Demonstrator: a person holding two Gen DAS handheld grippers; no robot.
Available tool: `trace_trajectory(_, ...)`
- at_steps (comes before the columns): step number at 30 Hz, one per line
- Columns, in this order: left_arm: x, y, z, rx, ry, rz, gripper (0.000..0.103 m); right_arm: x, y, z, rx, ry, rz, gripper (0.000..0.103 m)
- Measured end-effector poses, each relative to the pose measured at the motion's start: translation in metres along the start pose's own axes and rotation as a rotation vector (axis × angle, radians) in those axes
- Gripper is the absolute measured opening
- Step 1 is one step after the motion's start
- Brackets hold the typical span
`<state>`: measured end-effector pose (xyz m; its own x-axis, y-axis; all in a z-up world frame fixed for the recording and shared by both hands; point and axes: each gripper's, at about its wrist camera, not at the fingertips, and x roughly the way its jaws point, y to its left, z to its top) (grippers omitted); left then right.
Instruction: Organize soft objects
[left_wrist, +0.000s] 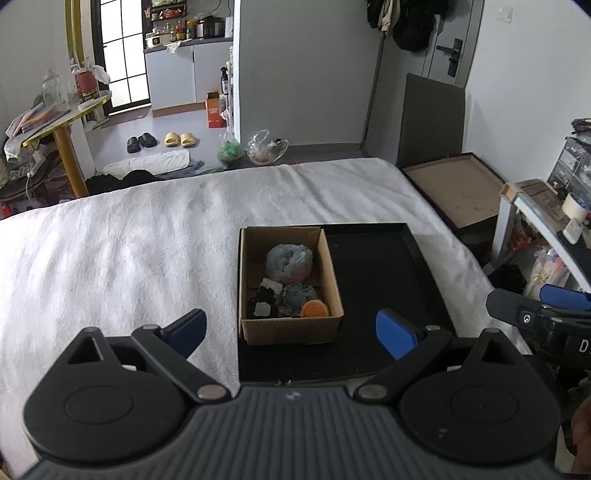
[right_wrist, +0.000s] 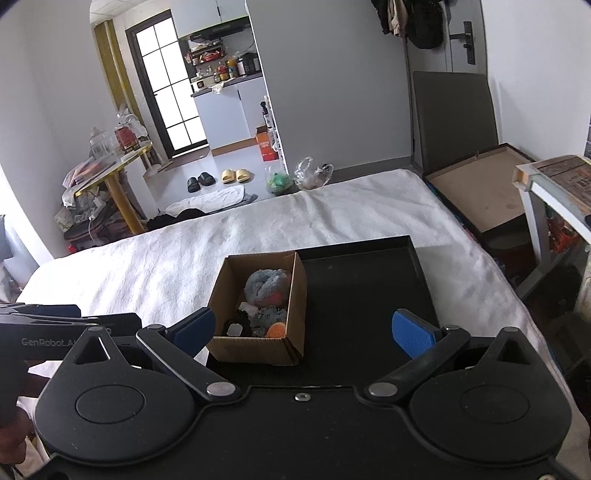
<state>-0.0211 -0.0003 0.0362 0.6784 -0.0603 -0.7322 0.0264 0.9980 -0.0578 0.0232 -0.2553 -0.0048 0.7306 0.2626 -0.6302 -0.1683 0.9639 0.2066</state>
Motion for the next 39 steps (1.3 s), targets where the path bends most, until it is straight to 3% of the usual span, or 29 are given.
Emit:
trace_trajectory(17,-0.038,-0.006,-0.024,-0.002,-0.034,-0.008,0.098,-0.043,0.002,-0.011,-0.025,-0.035,-0.012,0.103)
trace_trajectory(39,-0.060,-0.007,-0.043,-0.005,-0.058,-0.004,0.098,-0.067,0.002,-0.025,-0.035,-0.053,-0.046,0.103)
